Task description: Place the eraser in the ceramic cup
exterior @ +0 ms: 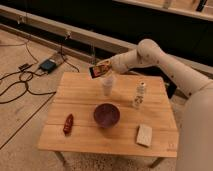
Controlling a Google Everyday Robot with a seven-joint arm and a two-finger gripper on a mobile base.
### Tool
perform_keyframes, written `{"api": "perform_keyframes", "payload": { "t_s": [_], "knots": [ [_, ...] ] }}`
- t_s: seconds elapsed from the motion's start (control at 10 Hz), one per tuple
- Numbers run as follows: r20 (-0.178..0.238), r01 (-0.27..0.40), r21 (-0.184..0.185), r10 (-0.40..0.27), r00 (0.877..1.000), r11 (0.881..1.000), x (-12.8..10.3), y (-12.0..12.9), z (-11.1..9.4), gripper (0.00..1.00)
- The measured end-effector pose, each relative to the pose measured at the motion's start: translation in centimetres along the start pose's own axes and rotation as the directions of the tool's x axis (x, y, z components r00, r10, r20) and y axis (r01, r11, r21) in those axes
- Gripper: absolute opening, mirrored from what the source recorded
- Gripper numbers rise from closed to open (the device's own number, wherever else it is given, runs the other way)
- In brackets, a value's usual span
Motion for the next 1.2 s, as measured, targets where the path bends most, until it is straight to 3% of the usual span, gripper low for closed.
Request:
{"api": "perform_keyframes", "payload": {
  "t_s": [0.2, 0.5, 0.8, 1.2],
  "knots": [
    [-0.034, -0.086, -0.072, 0.083, 0.996, 0.994, -0.3, 0.5, -0.1, 0.00],
    [-0.092, -0.178, -0.148, 0.165, 0.982, 0.973, -1.0, 0.4, 0.2, 0.00],
    [-0.128, -0.217, -0.176, 0.196, 0.972, 0.960, -1.7, 0.0, 0.8, 0.00],
    [-0.168, -0.294, -0.190, 0.264, 0.950, 0.937, -2.9, -0.6, 2.1, 0.00]
  ]
}}
